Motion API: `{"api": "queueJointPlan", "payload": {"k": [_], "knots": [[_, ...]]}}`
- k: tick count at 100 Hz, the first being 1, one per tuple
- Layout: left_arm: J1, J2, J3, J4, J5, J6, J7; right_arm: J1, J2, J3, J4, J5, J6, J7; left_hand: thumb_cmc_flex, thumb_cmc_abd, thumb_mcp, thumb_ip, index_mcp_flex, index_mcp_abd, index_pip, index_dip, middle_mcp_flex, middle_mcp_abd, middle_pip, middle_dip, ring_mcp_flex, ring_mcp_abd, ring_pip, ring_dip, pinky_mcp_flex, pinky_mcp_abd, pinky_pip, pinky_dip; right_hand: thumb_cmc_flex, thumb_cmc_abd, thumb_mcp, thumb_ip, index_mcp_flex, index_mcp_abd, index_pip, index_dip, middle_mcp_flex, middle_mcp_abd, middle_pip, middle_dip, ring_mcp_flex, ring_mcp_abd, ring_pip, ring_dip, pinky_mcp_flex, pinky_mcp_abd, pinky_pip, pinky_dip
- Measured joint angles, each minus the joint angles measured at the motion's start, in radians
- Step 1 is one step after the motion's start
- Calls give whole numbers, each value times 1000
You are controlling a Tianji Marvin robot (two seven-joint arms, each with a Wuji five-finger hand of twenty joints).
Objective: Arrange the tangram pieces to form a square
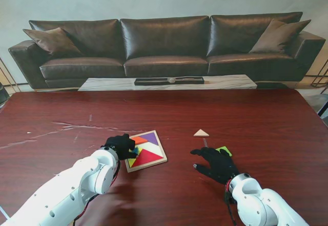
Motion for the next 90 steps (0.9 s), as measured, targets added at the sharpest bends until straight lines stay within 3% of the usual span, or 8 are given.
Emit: {"api": "queueJointPlan", "payload": {"k": [7, 18, 43, 62, 90], "knots": [[2, 0, -2, 0, 4, -6, 0, 0, 0, 0, 0, 0, 0, 0, -41, -42, 133, 0, -51, 8, -42, -6, 0, 15, -1, -3, 0, 0, 0, 0, 4, -10, -1, 0, 0, 0, 0, 0, 0, 0, 0, 0, 0, 0, 0, 0, 0, 0, 0, 0, 0, 0, -1, 0], [9, -1, -10, 0, 3, -15, 18, 1, 0, -2, 1, 0, 0, 0, -50, -69, 228, 0, -143, 41, -79, -9, 12, 17, -2, -10, 1, 0, 0, -1, 23, -31, -11, -8, 0, 0, 0, 0, 0, 0, 1, 0, 0, 0, 0, 0, 0, 0, 0, 0, 0, 0, -6, 0], [30, -5, -33, 3, 8, -49, 84, 1, 0, -3, 1, 0, 0, 0, -86, -102, 322, 0, -248, 65, -112, -2, 12, 17, -3, -46, 1, 0, -12, -21, 39, -47, -44, -38, 0, 0, 0, 0, 0, 0, 1, 0, 0, 0, 0, 0, 0, 0, 0, 0, 4, 0, -11, 4], [40, -4, -50, -3, 4, -114, 72, 1, 0, -4, 1, 0, 0, -1, -58, -147, 396, 0, -247, -23, -105, 17, 53, 17, -16, -81, 2, 0, -36, -49, 39, -59, -78, -74, 0, 0, 0, 0, 0, 0, 2, 0, 0, 0, 0, 0, 0, 0, 0, 0, 9, 0, -18, 5], [62, 3, -60, -29, 14, -126, 36, 4, 0, -8, 2, 0, -1, -3, -21, -175, 436, 0, -219, -63, -27, 42, 125, 5, 18, -81, 56, 0, -33, -50, 78, -70, -86, -97, 0, 0, 0, 0, 0, 0, 2, 0, 0, 0, 0, 0, 0, 0, 0, 0, 10, 0, -26, 14]]}}
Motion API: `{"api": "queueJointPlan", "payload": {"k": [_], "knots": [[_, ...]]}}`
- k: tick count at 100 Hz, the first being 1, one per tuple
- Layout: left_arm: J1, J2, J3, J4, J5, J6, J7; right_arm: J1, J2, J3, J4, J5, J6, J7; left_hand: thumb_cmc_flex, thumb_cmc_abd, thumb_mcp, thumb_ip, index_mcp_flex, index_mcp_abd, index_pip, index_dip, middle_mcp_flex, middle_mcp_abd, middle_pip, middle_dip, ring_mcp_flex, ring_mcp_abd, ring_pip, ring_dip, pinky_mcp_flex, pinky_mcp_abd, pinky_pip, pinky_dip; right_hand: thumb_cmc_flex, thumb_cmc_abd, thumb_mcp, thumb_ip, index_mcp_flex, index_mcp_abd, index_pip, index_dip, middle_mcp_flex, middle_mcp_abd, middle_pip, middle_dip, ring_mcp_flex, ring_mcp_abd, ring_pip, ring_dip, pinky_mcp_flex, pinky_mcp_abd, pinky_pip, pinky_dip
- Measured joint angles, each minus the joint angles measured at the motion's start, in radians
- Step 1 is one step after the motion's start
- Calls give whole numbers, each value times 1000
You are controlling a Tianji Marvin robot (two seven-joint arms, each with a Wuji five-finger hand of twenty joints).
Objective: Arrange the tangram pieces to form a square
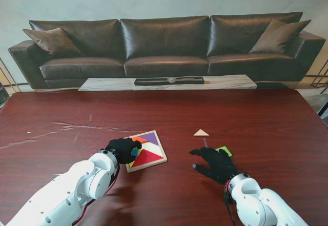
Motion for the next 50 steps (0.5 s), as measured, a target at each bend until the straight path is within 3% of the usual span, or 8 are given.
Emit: {"api": "queueJointPlan", "payload": {"k": [15, 33, 50], "knots": [[-5, 2, 18, 15, 0, -9, 13, 1, 0, -1, 1, 1, -2, -1, 17, 0, 21, 0, 0, -8, 21, 1, 10, -10, 17, 3, 0, -6, 12, 11, 4, -3, 1, 0, 0, 0, 0, 0, 0, 0, 0, 0, 0, 0, 0, 0, 0, 0, 0, 0, 0, 0, -7, 0], [-25, 0, 40, 50, -8, -31, 50, 1, 0, -1, 1, 1, -2, -1, 36, -28, 70, 0, 4, -8, 96, 19, 56, -36, 102, 73, 45, -41, 101, 68, 46, -52, 32, 0, 0, 0, 0, 0, 0, 0, 0, 0, 0, 0, 0, 0, 0, 0, 0, 0, 2, 0, -11, 11], [-41, -5, 55, 82, -17, -48, 100, 1, 0, 0, 1, 1, -1, -1, 111, -68, 69, -3, 57, -8, 178, 22, 133, -67, 131, 319, 105, -73, 170, 192, 91, -89, 46, 24, 0, 0, 0, 0, 0, 0, 0, 0, 0, 0, 0, 0, 0, 0, 0, 0, 2, 0, -11, 13]]}}
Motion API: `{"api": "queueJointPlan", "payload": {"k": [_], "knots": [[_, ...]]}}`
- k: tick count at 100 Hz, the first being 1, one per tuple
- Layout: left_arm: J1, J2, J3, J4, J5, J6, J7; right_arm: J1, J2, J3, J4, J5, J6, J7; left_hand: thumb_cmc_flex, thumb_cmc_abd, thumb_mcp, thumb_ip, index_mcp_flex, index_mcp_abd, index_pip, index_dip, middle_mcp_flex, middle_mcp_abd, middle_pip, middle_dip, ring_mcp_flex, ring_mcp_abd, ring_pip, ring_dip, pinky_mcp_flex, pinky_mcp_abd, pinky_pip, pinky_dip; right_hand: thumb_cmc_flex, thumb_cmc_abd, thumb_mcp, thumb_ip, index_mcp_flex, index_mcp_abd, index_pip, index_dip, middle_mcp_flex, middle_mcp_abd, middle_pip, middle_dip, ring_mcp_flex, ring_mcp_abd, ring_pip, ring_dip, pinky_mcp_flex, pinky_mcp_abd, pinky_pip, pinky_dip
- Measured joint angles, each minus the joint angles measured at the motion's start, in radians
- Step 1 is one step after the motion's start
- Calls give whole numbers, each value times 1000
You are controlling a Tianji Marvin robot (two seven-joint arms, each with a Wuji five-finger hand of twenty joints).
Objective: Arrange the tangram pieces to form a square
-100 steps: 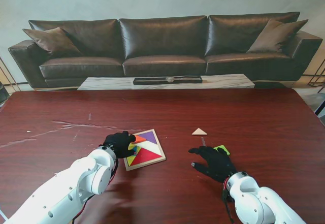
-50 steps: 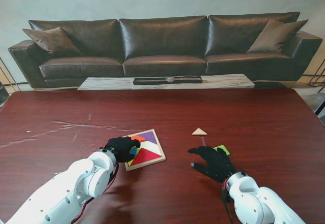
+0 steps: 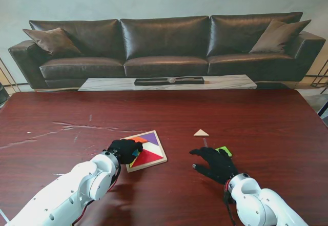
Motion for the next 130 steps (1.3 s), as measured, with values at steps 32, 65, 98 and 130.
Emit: {"api": "queueJointPlan", "payload": {"k": [32, 65, 98, 130], "knots": [[-25, -5, 28, 29, -16, -11, 33, -1, 0, 5, 0, 4, 0, 0, 47, -25, -39, -1, 33, -2, 77, -5, 59, -2, -34, 115, 38, -3, 19, 78, 44, -20, 6, 12, 0, 0, 0, 0, 0, 0, 0, 0, 0, 0, 0, 0, 0, 0, 0, 0, 0, 0, -11, 4], [-61, -22, 66, 79, -45, -16, 84, -4, 0, 12, 0, 5, 2, 4, 59, -25, -49, -7, 46, -16, 102, -20, 90, -2, -62, 113, 62, -4, 21, 79, 57, -22, 6, 14, 0, 0, 0, 0, 0, 0, 0, 0, 0, 0, 0, 0, 0, 0, 0, 0, 1, 0, -14, 6], [-114, -40, 110, 145, -84, -25, 128, -5, 0, 14, -1, 8, 4, 8, 95, -25, -82, -7, 57, -27, 118, -25, 110, -2, -113, 135, 76, -4, 21, 80, 69, -22, 6, 24, 0, 0, 0, 0, 0, 0, 0, 0, 0, 0, 0, 0, 0, 0, 0, 0, 2, 0, -24, 15], [-154, -58, 144, 197, -124, -42, 165, -6, 0, 15, -1, 8, 8, 10, 99, -25, -92, -7, 66, -35, 128, -25, 125, -2, -128, 140, 77, -4, 21, 81, 69, -22, 6, 24, 0, 0, 0, 0, 0, 0, 0, 0, 0, 0, 0, 0, 0, 0, 0, 0, 2, 0, -30, 18]]}}
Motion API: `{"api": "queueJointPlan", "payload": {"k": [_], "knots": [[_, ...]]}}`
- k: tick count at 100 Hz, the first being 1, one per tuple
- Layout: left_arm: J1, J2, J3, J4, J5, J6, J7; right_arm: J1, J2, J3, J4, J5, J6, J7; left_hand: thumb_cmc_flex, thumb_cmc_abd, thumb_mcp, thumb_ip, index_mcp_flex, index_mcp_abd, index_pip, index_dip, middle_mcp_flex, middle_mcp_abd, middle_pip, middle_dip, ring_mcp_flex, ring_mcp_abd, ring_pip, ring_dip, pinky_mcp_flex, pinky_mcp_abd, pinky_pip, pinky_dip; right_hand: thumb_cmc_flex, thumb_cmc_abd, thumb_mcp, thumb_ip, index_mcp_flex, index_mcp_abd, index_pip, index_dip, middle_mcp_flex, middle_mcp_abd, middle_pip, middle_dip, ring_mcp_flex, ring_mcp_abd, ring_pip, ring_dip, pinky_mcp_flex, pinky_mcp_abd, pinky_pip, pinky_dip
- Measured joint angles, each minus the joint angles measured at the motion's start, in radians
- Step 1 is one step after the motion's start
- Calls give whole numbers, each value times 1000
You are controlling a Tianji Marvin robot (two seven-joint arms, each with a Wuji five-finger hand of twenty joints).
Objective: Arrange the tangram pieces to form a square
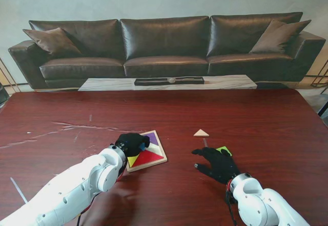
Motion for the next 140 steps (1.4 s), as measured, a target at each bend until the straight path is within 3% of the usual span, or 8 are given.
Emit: {"api": "queueJointPlan", "payload": {"k": [41, 66, 76, 92, 110, 117, 128, 140], "knots": [[-45, -17, 45, 48, -29, -29, 22, -1, 0, 2, 0, 2, 0, 0, 8, -2, -2, 0, 5, -1, 2, -10, 5, -2, -20, -17, 0, 1, -38, -2, -8, 0, -2, 0, 0, 0, 0, 0, 0, 0, 0, 0, 0, 0, 0, 0, 0, 0, 0, 0, 0, 0, -8, 9], [-55, -20, 49, 57, -30, -32, 21, -2, 0, 4, 0, 3, 1, 2, 7, 1, 61, 0, 59, 1, 2, -24, -108, -12, 82, -133, -38, 1, -56, -14, -39, 2, -13, 1, 0, 0, 0, 0, 0, 0, 0, 0, 0, 0, 0, 0, 0, 0, 0, 0, 10, 0, -10, 12], [-55, -20, 48, 55, -24, -28, 18, -2, 0, 3, 0, 5, 1, 2, 6, 2, 72, 0, 60, -5, 2, -32, -177, -16, 126, -229, -86, 1, -55, -25, -64, 13, -14, 12, 0, 0, -2, 0, 0, 0, 0, 0, 0, 0, 0, 0, 0, 0, 0, 0, 10, 0, -17, 13], [-51, -19, 39, 47, -22, -27, 7, -1, 0, 2, 1, 6, 1, 2, -17, 2, 72, 0, 61, -11, 2, -34, -178, -10, 136, -297, -86, 1, -55, -35, -74, 23, -14, 24, 0, 0, -2, 0, 0, 0, 0, 0, 0, 0, 0, 0, 0, 0, 0, 0, 11, 0, -18, 13], [-47, -15, 35, 33, -20, -18, -8, -1, 0, 2, 2, 6, 0, 0, -17, 26, -7, 0, 94, -30, 2, -58, -201, -8, 162, -289, -117, 1, -18, -54, -96, 32, 2, 25, 0, 0, -2, 0, 0, 0, 0, 0, 0, 0, 0, 0, 0, 0, 0, 0, 11, 0, -20, 13], [-46, -13, 33, 29, -16, -15, -14, 0, 0, 1, 2, 6, -1, -2, -2, 55, -40, 0, 111, -43, 2, -72, -219, -5, 162, -232, -109, 1, -12, -46, -100, 35, 9, 37, 0, 0, -10, 0, 0, 0, 0, 0, 0, 0, 0, 0, 0, 0, 0, 0, 11, 0, -20, 13], [-43, -11, 31, 26, -10, -11, -17, 1, 0, -1, 4, 7, -1, -3, 37, 110, -66, 0, 120, -52, -26, -83, -238, 5, 158, -162, -148, 0, -12, 2, -126, 51, 14, 49, 0, 0, -10, 0, 0, 0, 0, 0, 0, 0, 0, 0, 0, 0, 0, 0, 11, 0, -20, 22], [-36, -10, 22, 19, -9, -10, -16, 2, 0, -4, 5, 9, -1, -3, 89, 122, -72, 0, 120, -52, -99, -83, -272, 14, 138, -93, -149, 2, -12, 57, -148, 70, 32, 72, 0, 0, -10, 0, 0, 0, 0, 0, 0, 0, 0, 0, 0, 0, -1, 0, 11, 0, -25, 23]]}}
